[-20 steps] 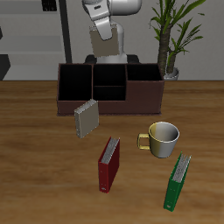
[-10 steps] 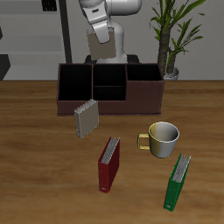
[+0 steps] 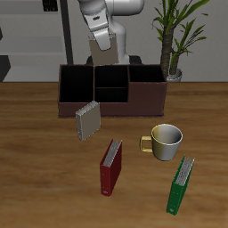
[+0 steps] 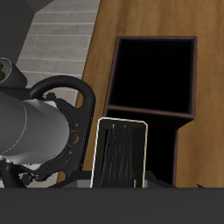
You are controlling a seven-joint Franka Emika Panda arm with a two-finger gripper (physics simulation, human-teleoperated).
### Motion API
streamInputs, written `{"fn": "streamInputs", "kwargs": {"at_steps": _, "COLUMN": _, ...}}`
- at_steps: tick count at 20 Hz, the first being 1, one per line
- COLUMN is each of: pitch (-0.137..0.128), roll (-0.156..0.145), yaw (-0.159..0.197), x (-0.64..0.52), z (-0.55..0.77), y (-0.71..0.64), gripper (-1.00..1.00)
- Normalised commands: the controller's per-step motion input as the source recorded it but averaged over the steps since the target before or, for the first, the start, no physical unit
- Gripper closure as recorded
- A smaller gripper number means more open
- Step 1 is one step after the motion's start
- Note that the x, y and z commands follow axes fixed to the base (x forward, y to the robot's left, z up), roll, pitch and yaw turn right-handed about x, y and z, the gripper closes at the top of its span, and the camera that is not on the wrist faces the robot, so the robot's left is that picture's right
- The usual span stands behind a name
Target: Place the right yellow book into the back desk caddy's back compartment
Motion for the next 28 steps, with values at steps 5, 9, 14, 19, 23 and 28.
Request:
{"fn": "streamInputs", "kwargs": {"at_steps": 5, "pitch": 0.008, "roll": 0.022, "yaw": 0.007, "x": 0.02, "z": -0.10, "y": 0.09, "gripper": 1.00}}
{"fn": "streamInputs", "kwargs": {"at_steps": 9, "pitch": 0.016, "roll": 0.010, "yaw": 0.004, "x": -0.02, "z": -0.15, "y": 0.06, "gripper": 1.00}}
{"fn": "streamInputs", "kwargs": {"at_steps": 14, "pitch": 0.024, "roll": 0.011, "yaw": 0.015, "x": -0.01, "z": -0.18, "y": 0.03, "gripper": 1.00}}
{"fn": "streamInputs", "kwargs": {"at_steps": 19, "pitch": 0.022, "roll": 0.001, "yaw": -0.018, "x": 0.00, "z": -0.16, "y": -0.01, "gripper": 1.00}}
{"fn": "streamInputs", "kwargs": {"at_steps": 23, "pitch": 0.013, "roll": 0.006, "yaw": 0.000, "x": -0.01, "z": -0.15, "y": 0.01, "gripper": 1.00}}
{"fn": "streamInputs", "kwargs": {"at_steps": 28, "pitch": 0.011, "roll": 0.002, "yaw": -0.013, "x": 0.03, "z": -0.14, "y": -0.01, "gripper": 1.00}}
